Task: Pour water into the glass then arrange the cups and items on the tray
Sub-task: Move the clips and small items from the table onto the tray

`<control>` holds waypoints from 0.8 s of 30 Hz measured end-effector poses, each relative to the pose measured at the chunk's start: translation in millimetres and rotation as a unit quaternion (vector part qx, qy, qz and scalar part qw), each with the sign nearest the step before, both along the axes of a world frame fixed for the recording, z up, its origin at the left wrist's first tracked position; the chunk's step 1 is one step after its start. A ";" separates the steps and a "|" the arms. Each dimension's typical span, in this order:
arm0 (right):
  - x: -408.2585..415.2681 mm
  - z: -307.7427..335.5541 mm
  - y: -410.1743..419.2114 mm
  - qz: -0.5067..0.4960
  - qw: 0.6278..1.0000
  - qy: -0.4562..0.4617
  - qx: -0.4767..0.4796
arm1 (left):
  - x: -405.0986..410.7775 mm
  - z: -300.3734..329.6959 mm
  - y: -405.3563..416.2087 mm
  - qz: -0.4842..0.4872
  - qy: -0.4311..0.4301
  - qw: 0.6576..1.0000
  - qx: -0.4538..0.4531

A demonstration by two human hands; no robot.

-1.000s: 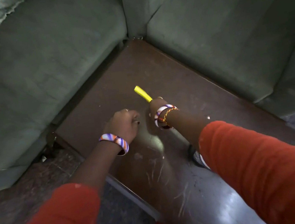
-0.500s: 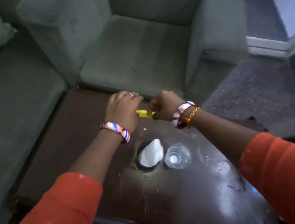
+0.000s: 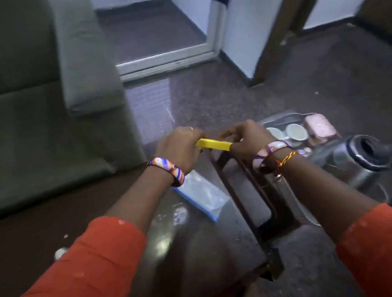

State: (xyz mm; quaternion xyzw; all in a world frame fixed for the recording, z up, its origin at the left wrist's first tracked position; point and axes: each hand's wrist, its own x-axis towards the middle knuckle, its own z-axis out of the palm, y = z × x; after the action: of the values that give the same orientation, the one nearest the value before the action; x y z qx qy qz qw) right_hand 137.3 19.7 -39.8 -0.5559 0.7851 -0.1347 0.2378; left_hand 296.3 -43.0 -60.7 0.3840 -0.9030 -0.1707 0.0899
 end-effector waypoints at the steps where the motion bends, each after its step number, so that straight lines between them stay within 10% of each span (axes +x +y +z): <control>1: -27.5 8.3 10.2 -0.017 1.000 0.007 -0.007 | -29.1 6.3 3.2 -0.020 0.023 1.000 -0.007; 9: -233.3 43.4 83.0 -0.228 0.963 -0.114 -0.083 | -242.8 32.8 36.4 -0.060 0.143 0.982 0.111; 16: -356.9 -19.6 118.7 -0.406 0.884 -0.202 -0.111 | -336.7 -14.7 42.5 -0.062 0.039 0.970 0.233; 24: -405.7 -99.4 143.2 -0.402 0.898 -0.179 0.003 | -368.3 -65.2 29.3 0.003 0.006 0.944 0.329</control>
State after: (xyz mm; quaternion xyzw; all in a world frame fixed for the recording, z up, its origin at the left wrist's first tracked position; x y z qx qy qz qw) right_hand -268.4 162.9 -139.1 -0.1583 0.8866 -0.3132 0.3014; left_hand -71.9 -13.7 -125.9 0.3934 -0.7952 -0.4601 -0.0353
